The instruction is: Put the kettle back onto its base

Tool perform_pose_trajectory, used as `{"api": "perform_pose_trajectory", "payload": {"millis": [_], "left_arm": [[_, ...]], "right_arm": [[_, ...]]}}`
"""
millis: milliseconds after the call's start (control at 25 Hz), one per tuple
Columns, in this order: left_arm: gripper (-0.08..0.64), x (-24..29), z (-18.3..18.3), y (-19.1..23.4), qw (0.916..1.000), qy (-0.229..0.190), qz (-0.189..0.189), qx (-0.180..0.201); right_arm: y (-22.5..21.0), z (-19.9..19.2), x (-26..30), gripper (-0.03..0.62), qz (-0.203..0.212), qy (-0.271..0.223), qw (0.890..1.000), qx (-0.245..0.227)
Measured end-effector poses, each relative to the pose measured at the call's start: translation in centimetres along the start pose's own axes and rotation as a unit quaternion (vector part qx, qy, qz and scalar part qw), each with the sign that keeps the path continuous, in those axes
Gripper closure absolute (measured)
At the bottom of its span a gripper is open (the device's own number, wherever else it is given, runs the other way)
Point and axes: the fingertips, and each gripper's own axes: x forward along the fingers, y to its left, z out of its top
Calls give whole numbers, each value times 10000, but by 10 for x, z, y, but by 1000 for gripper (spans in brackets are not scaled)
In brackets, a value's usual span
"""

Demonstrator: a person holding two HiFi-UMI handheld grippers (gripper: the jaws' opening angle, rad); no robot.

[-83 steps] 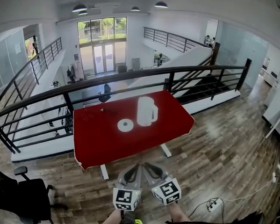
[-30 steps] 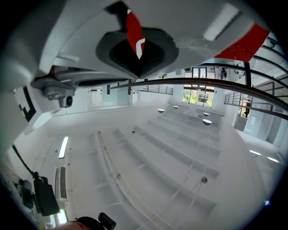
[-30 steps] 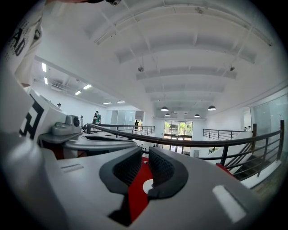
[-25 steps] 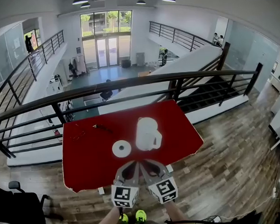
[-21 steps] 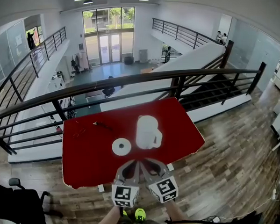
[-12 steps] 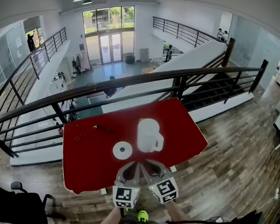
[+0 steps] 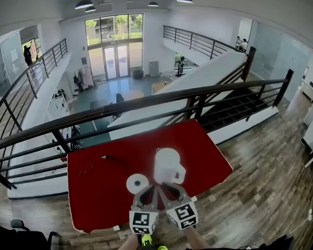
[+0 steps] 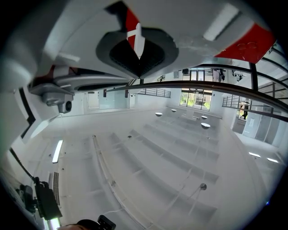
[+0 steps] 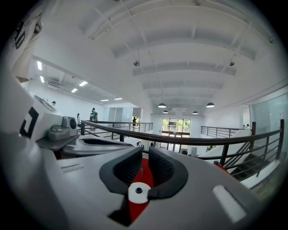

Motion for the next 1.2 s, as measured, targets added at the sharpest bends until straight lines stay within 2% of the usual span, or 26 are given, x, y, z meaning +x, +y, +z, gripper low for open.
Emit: {"api": "perform_pose_trajectory", "payload": {"millis": [240,520,800,1000,1200], "left_arm": [[552,31,-7,20,9996,-166,-217,-99],[546,47,-33,19,9986,-74,-487,-173],[546,88,-54,14,9990,-56,-400,-209],[546,110,-69,0,9987,37,-475,-189],[546,126,-88,-17,9984,130,-512,-190]], "right_arm": [[-17,-1,29,552,-396,31,9992,-66],[-36,-32,36,501,-701,248,9972,-32],[-74,-59,46,469,-837,408,9956,-44],[-105,-82,45,419,-1045,584,9928,-10],[-131,-109,41,402,-1227,841,9889,-15]]}}
